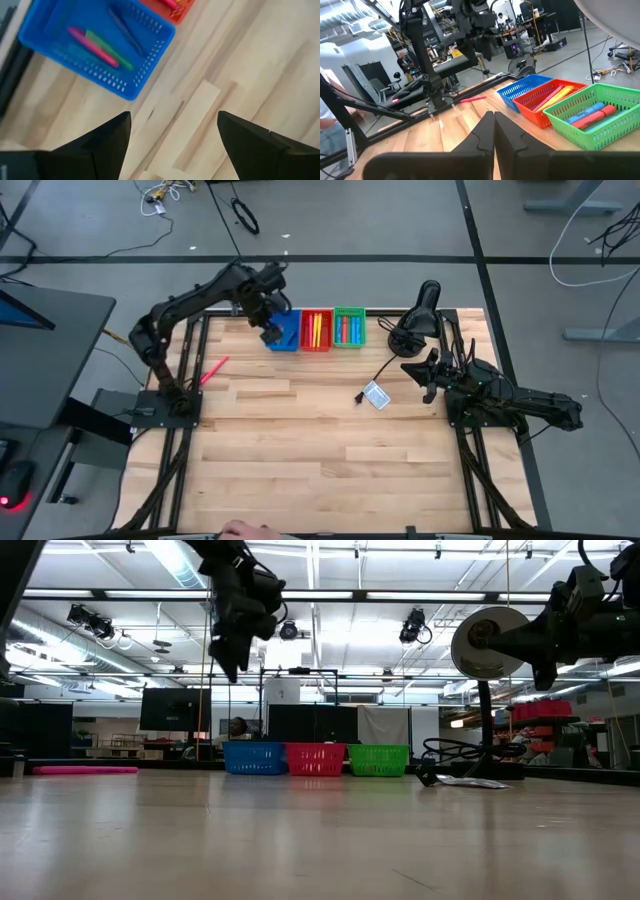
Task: Pick & Place Markers
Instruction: Put the pink marker into the red bin
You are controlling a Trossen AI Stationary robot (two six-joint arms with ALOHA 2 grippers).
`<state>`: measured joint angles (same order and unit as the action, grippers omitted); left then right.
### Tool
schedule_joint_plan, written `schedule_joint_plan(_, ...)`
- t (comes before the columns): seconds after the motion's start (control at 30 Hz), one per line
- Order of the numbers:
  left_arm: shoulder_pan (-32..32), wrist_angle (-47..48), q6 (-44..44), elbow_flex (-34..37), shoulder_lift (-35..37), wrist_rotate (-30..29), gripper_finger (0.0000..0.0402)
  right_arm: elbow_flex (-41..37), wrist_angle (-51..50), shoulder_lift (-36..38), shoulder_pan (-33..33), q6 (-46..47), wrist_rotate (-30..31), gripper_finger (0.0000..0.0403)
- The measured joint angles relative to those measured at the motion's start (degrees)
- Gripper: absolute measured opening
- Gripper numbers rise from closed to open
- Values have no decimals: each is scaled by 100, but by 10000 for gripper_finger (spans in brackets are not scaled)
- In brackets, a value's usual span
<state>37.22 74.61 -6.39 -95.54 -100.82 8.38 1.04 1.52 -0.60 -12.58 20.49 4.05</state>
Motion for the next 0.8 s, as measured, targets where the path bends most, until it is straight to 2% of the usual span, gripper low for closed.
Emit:
schedule_joint_plan(0.17, 67, -312, 439, 841, 433, -2, 300, 0, 0, 0, 0, 0, -2, 11)
schedule_joint_plan(0.57, 283, -444, 478, 2283, 1695, -411, 300, 0, 0, 0, 0, 0, 0, 11)
schedule_joint_plan(0.8, 523, -434, 1221, 3100, 2566, -413, 300, -1, 0, 0, -1, 0, 0, 11)
